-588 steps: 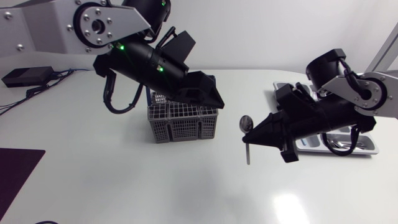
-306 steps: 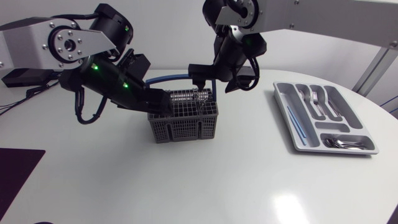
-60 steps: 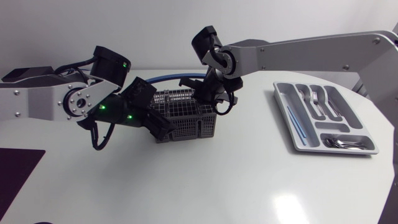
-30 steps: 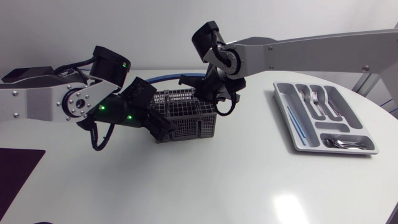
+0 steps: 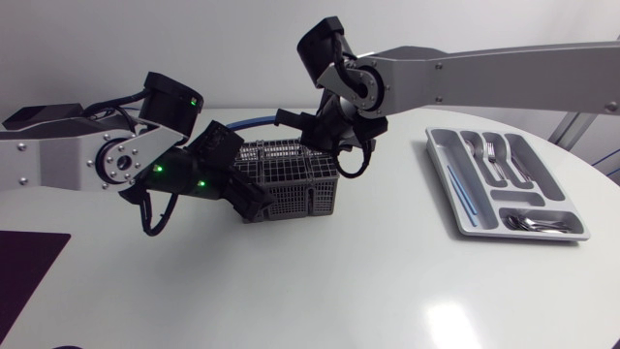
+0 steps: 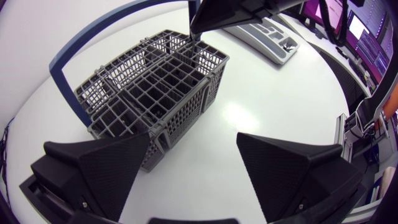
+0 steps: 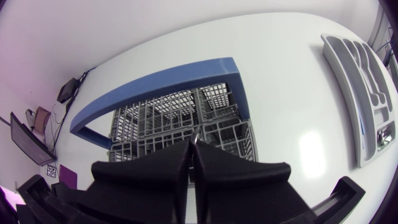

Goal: Unload the cutlery basket into the drawer organizer.

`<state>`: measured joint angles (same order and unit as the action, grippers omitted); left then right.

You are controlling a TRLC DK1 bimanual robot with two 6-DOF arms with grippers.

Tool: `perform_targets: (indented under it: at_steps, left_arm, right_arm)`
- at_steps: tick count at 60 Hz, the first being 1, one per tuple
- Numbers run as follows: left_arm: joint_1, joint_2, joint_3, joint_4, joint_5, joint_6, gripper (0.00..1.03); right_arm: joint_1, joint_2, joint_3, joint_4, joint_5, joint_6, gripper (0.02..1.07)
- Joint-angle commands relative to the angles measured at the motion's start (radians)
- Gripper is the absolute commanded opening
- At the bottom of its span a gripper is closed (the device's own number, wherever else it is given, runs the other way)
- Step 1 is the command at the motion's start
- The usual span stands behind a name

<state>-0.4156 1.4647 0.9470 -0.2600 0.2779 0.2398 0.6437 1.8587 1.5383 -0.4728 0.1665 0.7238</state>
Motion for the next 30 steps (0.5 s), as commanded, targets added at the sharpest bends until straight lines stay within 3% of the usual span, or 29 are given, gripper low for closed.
perform_targets:
  at_steps: [1, 30]
  left_arm:
    - [-0.005, -0.020, -0.024, -0.001, -0.008, 0.000, 0.98]
    - [-0.005, -0.027, -0.024, -0.007, -0.011, -0.005, 0.98]
  right_arm:
    - [0.022, -0.053, -0.024, 0.002, 0.025, -0.017, 0.08]
    - [0.025, -0.145, -0.043, 0.003, 0.050, -0.024, 0.08]
